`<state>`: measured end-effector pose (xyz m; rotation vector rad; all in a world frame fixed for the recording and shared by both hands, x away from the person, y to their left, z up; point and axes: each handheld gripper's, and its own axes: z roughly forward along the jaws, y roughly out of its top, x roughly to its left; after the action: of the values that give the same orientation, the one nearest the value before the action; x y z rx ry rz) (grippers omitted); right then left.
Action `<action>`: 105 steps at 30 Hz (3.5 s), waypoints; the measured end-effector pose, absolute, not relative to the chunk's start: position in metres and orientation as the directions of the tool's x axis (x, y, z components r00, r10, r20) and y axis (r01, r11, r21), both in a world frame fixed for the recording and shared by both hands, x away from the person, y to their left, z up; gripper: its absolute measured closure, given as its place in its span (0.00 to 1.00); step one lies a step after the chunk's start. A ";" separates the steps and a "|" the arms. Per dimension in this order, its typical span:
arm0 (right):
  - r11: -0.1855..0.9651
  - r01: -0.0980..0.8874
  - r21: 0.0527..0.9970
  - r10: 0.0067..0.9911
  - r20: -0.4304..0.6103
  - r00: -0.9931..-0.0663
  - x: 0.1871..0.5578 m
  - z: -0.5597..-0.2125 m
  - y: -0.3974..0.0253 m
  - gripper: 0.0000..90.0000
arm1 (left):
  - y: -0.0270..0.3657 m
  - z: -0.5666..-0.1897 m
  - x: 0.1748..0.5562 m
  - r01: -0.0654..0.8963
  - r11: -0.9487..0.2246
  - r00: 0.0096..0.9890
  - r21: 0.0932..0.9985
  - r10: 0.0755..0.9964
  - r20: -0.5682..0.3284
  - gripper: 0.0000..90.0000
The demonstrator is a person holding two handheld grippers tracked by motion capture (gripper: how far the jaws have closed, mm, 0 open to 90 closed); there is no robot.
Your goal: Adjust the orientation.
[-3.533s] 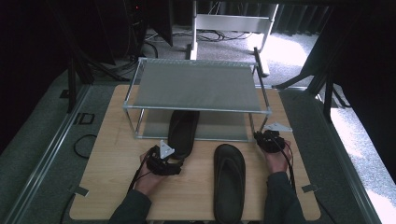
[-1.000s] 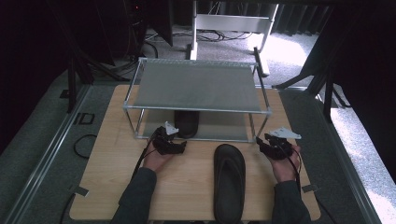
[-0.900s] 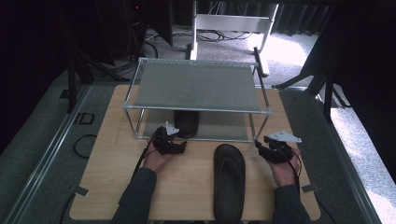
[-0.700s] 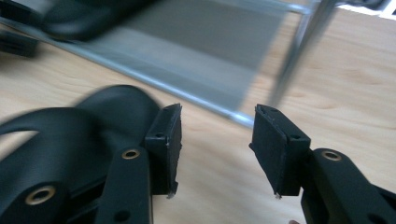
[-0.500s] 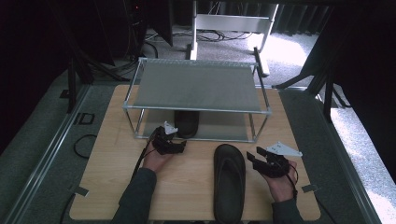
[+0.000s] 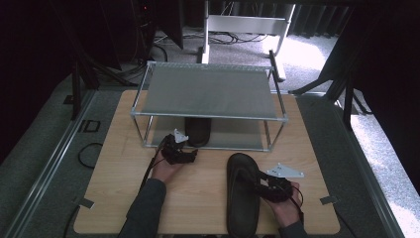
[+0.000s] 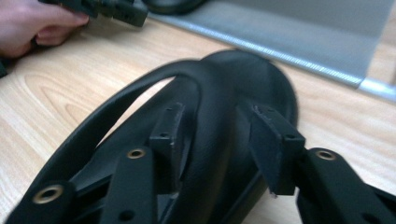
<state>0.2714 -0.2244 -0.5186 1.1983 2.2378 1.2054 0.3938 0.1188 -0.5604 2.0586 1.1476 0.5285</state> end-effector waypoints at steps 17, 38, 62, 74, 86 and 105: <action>0.306 0.559 0.771 0.795 0.117 -0.596 0.272 -0.526 -0.214 0.78 | 0.120 -0.560 0.394 0.566 -0.343 0.520 0.750 0.854 -0.003 0.24; 0.309 0.435 0.846 0.809 0.006 -0.587 0.343 -0.496 -0.189 0.78 | 0.120 -0.560 0.394 0.566 -0.343 0.518 0.749 0.856 0.001 0.24; 0.339 0.407 0.848 0.842 -0.080 -0.533 0.408 -0.504 -0.169 0.78 | 0.119 -0.560 0.393 0.565 -0.345 0.515 0.750 0.857 0.007 0.25; 0.365 0.389 0.846 0.844 -0.124 -0.522 0.413 -0.511 -0.160 0.77 | 0.119 -0.560 0.393 0.565 -0.344 0.515 0.750 0.857 0.006 0.25; 0.355 0.393 0.848 0.844 -0.110 -0.524 0.385 -0.510 -0.165 0.47 | 0.119 -0.560 0.393 0.566 -0.345 0.514 0.749 0.858 0.007 0.25; 0.369 0.396 0.841 0.796 -0.066 -0.602 0.278 -0.521 -0.200 0.32 | 0.118 -0.560 0.393 0.564 -0.353 0.513 0.746 0.858 0.018 0.25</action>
<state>0.2781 -0.1998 -0.5212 1.0298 2.1668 1.1420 0.3926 0.1181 -0.5604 2.0590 1.1568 0.5402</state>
